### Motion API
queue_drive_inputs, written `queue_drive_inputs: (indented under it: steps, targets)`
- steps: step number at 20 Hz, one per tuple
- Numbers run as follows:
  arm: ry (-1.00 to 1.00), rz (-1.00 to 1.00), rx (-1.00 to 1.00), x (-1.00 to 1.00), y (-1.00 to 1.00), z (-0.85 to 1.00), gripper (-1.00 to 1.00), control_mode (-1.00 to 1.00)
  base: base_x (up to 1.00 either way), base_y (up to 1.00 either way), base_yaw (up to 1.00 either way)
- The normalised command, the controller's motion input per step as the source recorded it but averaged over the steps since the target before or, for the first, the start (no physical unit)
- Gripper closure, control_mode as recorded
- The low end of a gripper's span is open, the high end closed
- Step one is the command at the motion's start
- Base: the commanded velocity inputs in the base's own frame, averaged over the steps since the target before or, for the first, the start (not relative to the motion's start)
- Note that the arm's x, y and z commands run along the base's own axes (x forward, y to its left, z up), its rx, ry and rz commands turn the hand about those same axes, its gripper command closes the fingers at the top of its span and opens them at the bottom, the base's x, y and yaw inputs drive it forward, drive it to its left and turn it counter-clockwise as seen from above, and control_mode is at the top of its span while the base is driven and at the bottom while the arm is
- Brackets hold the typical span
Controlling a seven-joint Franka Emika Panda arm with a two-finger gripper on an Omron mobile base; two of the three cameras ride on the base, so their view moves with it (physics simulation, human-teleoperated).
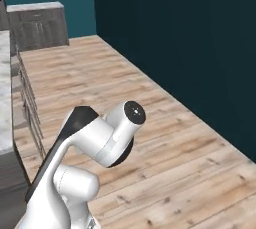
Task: Four empty soda cans are scattered around the kitchen. Gather all the cans and cluster them next to the stove for recycling.
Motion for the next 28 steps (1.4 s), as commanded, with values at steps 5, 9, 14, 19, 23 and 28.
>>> queue_drive_inputs:
  steps: [5, 9, 14, 19, 23, 28]
  targets:
    - [0.00, 0.00, 0.00, 0.00, 0.00, 0.00, -1.00, 1.00, -0.01, -0.01, 0.49]
    - [0.00, 0.00, 0.00, 0.00, 0.00, 0.00, -1.00, 1.00, 0.13, -0.16, 0.42]
    - [0.00, 0.00, 0.00, 0.00, 0.00, 0.00, -1.00, 1.00, 0.28, -0.60, 0.22]
    - [0.00, 0.00, 0.00, 0.00, 0.00, 0.00, -1.00, 1.00, 0.34, -0.88, 0.11]
    - [0.00, 0.00, 0.00, 0.00, 0.00, 0.00, -1.00, 1.00, 0.61, -0.73, 0.10]
    - [0.00, 0.00, 0.00, 0.00, 0.00, 0.00, -1.00, 1.00, 1.00, -0.23, 0.00]
